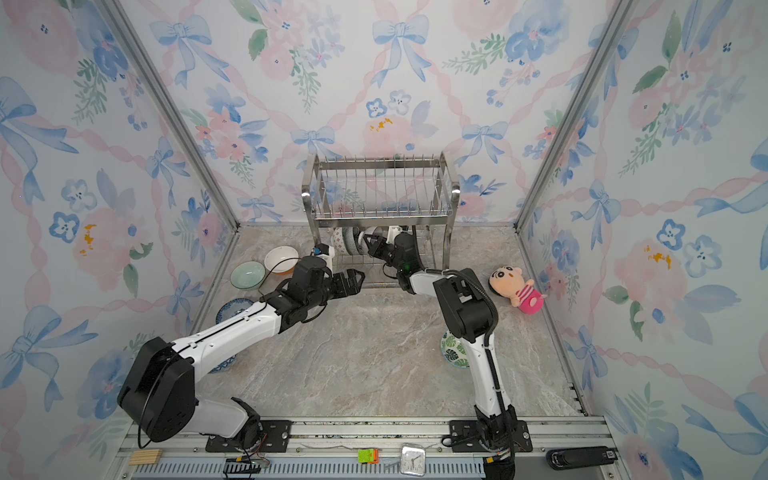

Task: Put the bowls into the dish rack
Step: 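Lower the pink-striped bowl upright beside the dark blue-black bowl with the right gripper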

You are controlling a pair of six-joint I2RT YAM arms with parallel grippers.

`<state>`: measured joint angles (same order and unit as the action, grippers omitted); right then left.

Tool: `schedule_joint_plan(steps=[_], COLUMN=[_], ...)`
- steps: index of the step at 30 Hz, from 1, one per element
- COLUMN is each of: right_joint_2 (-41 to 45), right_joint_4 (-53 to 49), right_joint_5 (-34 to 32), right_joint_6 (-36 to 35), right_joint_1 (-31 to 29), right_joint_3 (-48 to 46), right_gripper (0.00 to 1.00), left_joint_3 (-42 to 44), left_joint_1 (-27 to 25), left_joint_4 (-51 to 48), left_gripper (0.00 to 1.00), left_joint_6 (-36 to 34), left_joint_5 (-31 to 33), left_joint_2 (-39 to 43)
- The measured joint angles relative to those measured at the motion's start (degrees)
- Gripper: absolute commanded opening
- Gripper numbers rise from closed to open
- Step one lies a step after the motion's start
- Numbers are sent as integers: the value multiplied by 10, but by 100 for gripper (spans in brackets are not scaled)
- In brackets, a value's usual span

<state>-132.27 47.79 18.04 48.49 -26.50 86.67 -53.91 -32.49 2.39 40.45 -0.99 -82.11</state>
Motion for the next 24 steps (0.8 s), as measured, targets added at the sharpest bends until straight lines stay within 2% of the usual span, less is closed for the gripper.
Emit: schedule_joint_plan(steps=[24], right_joint_2=[-106], right_joint_4=[70], right_joint_5=[67], right_joint_6=[86], right_joint_1=[17], right_joint_3=[118], right_gripper=[2], left_joint_3=[-20], left_joint_1=[11], left_joint_4=[-4], left_gripper=[98], left_joint_6=[5], left_joint_5=[-36], left_joint_2=[-22])
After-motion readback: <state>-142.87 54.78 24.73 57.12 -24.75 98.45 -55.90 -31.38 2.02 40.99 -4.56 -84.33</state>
